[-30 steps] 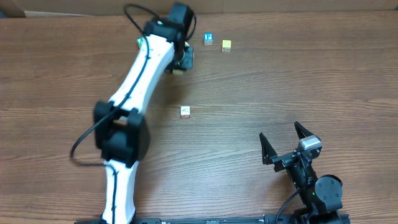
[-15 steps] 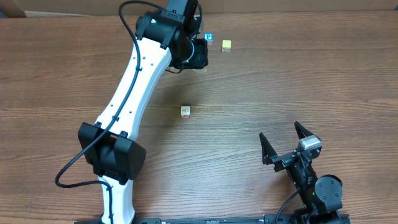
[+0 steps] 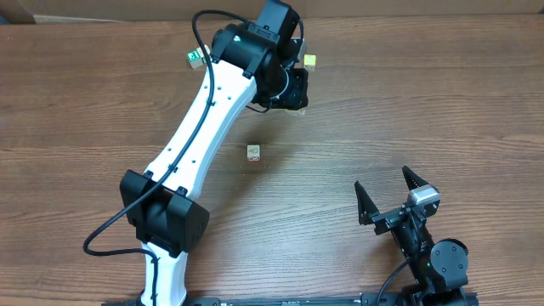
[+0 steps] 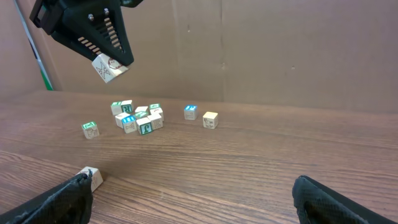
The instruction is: Form a horizontal line
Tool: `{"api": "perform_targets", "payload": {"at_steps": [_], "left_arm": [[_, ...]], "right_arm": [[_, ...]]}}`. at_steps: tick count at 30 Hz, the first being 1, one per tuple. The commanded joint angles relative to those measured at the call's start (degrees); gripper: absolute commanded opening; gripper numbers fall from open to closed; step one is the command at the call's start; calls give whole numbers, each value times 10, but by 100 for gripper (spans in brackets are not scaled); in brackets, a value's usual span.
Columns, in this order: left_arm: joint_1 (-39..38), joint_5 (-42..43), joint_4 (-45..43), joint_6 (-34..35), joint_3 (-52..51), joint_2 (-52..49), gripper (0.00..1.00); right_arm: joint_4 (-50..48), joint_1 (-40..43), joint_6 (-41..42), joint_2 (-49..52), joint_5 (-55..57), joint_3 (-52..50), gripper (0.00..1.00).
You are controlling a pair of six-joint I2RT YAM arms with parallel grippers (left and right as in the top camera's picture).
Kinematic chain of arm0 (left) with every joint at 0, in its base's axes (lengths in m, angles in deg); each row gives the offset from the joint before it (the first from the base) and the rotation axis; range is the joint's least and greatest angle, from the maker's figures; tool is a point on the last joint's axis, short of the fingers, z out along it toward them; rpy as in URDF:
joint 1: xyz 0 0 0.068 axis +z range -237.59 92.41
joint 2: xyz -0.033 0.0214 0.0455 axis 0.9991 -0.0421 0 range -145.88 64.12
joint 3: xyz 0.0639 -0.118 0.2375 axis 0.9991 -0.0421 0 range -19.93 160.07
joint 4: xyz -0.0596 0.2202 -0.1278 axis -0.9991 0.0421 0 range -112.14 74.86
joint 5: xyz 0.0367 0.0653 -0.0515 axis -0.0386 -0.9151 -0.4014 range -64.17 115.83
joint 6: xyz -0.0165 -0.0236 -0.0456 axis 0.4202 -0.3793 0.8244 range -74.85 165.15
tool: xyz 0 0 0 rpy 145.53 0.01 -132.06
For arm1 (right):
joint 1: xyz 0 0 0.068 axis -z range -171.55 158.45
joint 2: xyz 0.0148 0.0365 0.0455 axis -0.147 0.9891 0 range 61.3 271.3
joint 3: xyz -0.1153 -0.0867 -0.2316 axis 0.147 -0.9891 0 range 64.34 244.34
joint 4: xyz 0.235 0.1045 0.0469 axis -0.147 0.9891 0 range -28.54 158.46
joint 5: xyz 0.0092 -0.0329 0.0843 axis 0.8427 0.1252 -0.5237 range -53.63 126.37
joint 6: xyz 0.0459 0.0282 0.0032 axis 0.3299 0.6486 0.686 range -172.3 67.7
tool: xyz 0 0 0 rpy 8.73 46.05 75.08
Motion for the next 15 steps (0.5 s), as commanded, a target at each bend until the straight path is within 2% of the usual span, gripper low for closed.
{"api": "perform_targets", "payload": {"at_steps": [1, 9, 15], "left_arm": [[-13, -40, 7, 43, -3, -6, 4], [-37, -173, 45, 169, -3, -7, 4], [-59, -214, 42, 229, -30, -7, 4]], "right_arm": [[-3, 2, 3, -5, 4, -6, 100], [-3, 2, 3, -5, 4, -6, 100], [-3, 2, 3, -5, 4, -6, 100]]}}
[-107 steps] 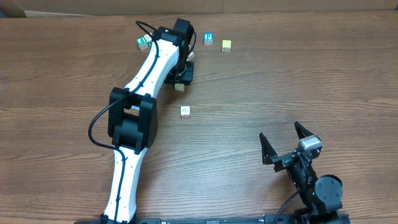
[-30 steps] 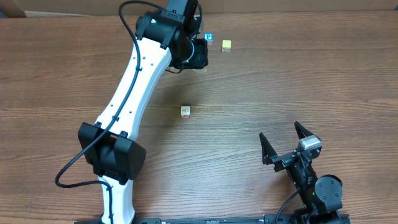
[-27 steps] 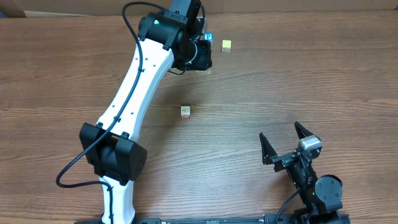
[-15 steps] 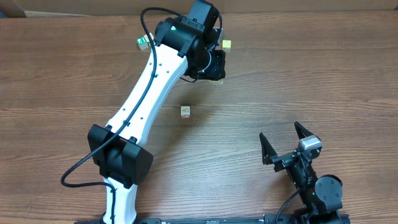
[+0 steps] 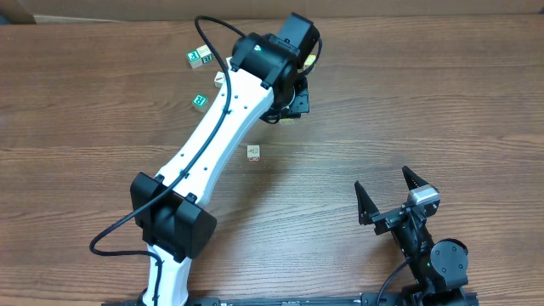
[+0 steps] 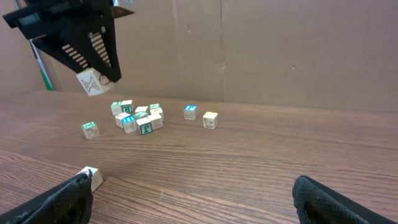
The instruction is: Form a horizontal line
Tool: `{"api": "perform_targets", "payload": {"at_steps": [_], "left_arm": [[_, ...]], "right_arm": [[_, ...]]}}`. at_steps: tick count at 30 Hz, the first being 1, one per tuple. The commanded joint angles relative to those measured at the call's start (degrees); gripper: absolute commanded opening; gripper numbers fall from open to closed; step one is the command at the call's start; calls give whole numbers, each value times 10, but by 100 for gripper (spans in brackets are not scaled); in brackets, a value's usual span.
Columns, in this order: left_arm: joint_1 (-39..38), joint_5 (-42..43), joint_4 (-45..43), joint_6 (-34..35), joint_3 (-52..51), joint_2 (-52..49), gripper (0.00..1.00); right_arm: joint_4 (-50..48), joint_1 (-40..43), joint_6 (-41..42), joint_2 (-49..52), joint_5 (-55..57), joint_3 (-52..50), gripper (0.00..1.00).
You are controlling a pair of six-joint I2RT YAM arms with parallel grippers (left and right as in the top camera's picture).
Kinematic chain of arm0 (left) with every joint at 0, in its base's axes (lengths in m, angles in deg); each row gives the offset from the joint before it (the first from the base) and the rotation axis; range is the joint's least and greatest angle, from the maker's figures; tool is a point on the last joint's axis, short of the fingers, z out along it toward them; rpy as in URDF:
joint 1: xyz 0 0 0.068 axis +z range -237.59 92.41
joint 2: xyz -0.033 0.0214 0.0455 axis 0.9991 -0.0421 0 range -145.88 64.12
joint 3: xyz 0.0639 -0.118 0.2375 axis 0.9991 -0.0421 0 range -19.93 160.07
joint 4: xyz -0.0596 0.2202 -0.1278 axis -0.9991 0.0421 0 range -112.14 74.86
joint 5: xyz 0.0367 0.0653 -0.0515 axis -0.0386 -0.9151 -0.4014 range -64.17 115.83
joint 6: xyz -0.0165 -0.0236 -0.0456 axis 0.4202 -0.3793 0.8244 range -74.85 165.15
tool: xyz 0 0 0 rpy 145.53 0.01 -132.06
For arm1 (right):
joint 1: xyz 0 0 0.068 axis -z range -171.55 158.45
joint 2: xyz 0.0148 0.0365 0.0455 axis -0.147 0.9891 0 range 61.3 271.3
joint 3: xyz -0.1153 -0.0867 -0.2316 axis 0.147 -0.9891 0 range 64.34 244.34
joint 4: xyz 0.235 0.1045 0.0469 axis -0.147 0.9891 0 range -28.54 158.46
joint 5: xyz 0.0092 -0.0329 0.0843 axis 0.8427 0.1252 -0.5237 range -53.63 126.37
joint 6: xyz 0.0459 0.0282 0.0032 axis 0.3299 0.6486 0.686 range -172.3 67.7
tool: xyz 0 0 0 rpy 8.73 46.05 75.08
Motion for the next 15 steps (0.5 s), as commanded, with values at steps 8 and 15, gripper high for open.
{"api": "perform_targets", "payload": {"at_steps": [8, 15], "left_arm": [[-32, -66, -48, 85, -100, -7, 4], [-36, -62, -114, 89, -182, -7, 4]], "right_arm": [[-3, 2, 3, -5, 4, -6, 100], [-3, 2, 3, -5, 5, -6, 100]]}}
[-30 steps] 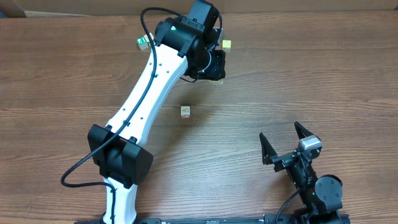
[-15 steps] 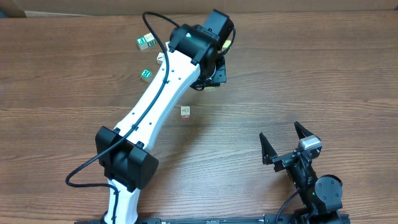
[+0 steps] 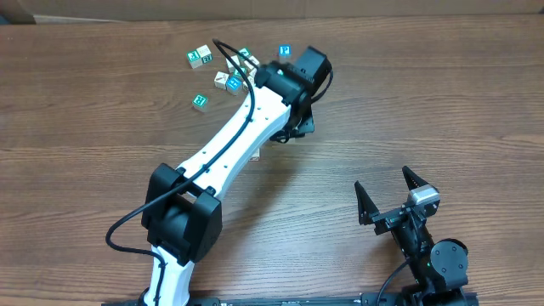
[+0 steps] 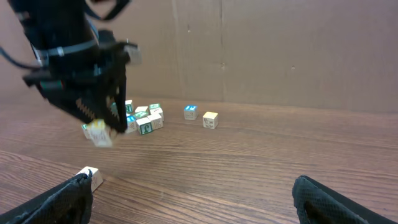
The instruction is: Form a horizontal line
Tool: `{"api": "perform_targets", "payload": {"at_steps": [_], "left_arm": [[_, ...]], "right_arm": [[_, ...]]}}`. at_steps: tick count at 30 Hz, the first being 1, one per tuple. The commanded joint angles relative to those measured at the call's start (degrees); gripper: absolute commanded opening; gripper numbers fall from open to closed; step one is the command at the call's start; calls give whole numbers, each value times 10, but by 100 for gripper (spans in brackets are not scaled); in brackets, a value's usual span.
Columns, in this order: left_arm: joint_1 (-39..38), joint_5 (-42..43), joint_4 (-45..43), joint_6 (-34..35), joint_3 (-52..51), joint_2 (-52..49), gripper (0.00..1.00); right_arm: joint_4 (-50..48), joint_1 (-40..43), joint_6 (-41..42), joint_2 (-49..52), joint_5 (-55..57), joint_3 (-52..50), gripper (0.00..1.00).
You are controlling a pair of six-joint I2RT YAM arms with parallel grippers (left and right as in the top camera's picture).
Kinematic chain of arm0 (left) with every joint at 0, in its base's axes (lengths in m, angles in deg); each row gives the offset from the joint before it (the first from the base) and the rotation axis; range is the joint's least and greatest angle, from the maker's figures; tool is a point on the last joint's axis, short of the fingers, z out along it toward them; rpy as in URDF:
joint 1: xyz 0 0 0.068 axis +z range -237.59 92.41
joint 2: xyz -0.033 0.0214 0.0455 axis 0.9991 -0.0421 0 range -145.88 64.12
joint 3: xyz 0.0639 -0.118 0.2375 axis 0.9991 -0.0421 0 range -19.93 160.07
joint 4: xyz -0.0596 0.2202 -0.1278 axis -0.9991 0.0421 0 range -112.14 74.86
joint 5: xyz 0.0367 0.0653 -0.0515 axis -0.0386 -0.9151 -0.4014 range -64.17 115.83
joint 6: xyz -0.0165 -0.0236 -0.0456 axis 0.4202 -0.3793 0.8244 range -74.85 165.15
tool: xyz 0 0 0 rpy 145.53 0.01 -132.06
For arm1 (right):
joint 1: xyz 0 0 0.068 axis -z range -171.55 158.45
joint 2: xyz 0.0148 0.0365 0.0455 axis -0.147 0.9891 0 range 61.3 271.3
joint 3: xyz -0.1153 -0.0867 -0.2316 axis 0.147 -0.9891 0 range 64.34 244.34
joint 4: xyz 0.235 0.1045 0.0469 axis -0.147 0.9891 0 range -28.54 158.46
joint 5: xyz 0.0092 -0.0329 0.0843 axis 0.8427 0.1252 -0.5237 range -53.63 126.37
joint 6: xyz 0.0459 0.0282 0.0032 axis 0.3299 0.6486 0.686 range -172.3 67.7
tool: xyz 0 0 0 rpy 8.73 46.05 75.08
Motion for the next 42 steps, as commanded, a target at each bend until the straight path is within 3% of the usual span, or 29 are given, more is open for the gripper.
{"api": "perform_targets", "payload": {"at_steps": [1, 12, 35, 42], "left_arm": [[-4, -9, -23, 17, -36, -6, 4], [-6, -10, -73, 17, -76, -6, 4], [-10, -13, -79, 31, -79, -6, 4], [-12, -41, -125, 47, -125, -6, 4]], "right_arm": [[-3, 2, 3, -5, 4, -6, 100], [-3, 2, 3, -5, 5, -6, 100], [-3, 2, 3, -5, 4, -6, 100], [-3, 2, 3, -5, 5, -6, 100]]}}
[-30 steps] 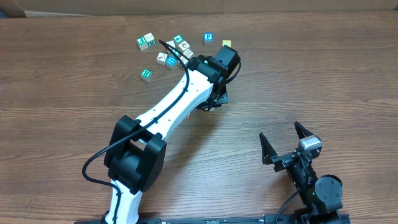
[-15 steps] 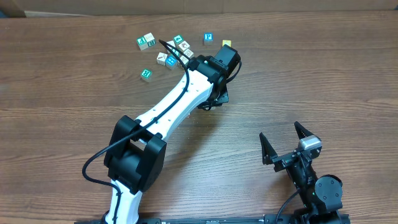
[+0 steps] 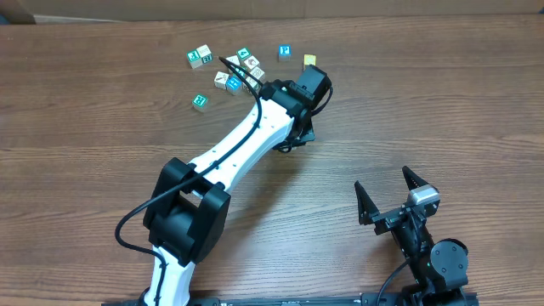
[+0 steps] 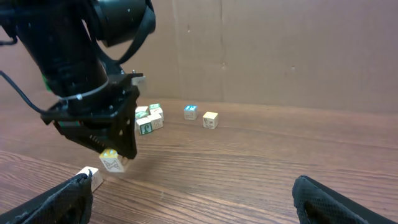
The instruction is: Form a horizontal line
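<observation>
My left gripper (image 4: 115, 153) is shut on a pale wooden block (image 4: 112, 163) with a yellow mark on top, holding it just above the table. A lone pale block (image 4: 92, 177) lies on the table close beside it; in the overhead view the left arm hides that block. Seen from above, the left gripper (image 3: 297, 136) sits under its wrist near the table's middle. My right gripper (image 3: 395, 201) rests open at the near right with nothing in it; its dark fingers (image 4: 67, 200) frame the right wrist view.
Several loose blocks (image 3: 229, 72) with green and blue faces are scattered at the far side, with a blue one (image 3: 285, 53) and a plain yellowish one (image 3: 310, 59) off to their right. A cardboard wall (image 4: 280, 50) stands behind the table. The left arm (image 3: 229, 161) spans the middle.
The left gripper has come lower with the block still in it. The block was well above the table; now it hangs just off the surface, beside the lone block. The right arm is unchanged.
The left gripper first held the block high over the far scatter of blocks. At each later moment it was lower and nearer the table's middle. Now the block hangs close to the lone block there. The right gripper stayed open at rest.
</observation>
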Tool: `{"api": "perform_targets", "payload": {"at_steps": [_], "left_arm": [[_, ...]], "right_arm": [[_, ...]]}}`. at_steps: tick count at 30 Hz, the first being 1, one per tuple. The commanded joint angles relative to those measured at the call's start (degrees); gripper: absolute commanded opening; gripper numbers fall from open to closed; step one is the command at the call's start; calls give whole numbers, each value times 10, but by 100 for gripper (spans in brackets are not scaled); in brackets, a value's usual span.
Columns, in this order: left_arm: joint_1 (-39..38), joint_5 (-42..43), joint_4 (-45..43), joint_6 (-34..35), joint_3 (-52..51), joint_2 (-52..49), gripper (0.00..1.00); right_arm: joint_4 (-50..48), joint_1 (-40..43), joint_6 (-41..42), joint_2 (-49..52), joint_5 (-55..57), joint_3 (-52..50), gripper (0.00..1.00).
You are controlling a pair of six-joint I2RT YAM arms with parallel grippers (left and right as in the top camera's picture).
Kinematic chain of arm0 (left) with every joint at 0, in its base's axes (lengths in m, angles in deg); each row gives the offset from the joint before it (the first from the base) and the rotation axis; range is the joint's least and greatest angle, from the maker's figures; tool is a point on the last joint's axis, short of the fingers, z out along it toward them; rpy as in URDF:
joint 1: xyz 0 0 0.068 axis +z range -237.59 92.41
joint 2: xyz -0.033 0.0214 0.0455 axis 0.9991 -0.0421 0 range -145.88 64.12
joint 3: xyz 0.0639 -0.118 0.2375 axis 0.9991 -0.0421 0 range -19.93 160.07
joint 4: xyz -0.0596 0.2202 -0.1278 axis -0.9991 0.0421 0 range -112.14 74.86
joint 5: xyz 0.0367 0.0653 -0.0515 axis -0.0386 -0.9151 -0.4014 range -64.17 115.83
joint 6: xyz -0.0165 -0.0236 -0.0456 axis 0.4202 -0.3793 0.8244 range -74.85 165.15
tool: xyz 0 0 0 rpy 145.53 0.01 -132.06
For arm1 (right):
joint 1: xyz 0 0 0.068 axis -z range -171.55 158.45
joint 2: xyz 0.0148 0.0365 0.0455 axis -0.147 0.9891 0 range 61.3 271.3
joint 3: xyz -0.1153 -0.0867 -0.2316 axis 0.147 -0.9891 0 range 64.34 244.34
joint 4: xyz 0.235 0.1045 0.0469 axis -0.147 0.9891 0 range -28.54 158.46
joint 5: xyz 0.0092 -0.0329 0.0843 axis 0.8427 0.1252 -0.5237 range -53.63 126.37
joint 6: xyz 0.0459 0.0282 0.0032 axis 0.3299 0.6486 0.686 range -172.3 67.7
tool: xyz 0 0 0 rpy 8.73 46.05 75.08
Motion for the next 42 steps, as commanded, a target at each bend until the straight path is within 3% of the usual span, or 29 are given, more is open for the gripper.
{"api": "perform_targets", "payload": {"at_steps": [1, 11, 30, 38, 42], "left_arm": [[-4, -28, -24, 19, -39, -5, 4], [-4, -51, -96, 19, -108, -5, 4], [-4, -66, -138, 16, -136, -5, 4], [-4, -66, -136, 16, -136, -5, 16], [-4, -66, -132, 16, -136, -5, 17]], "right_arm": [[-3, 2, 3, -5, 4, -6, 100], [-3, 2, 3, -5, 4, -6, 100], [-3, 2, 3, -5, 4, -6, 100], [-3, 2, 3, -5, 4, -6, 100], [-3, 2, 3, -5, 4, -6, 100]]}}
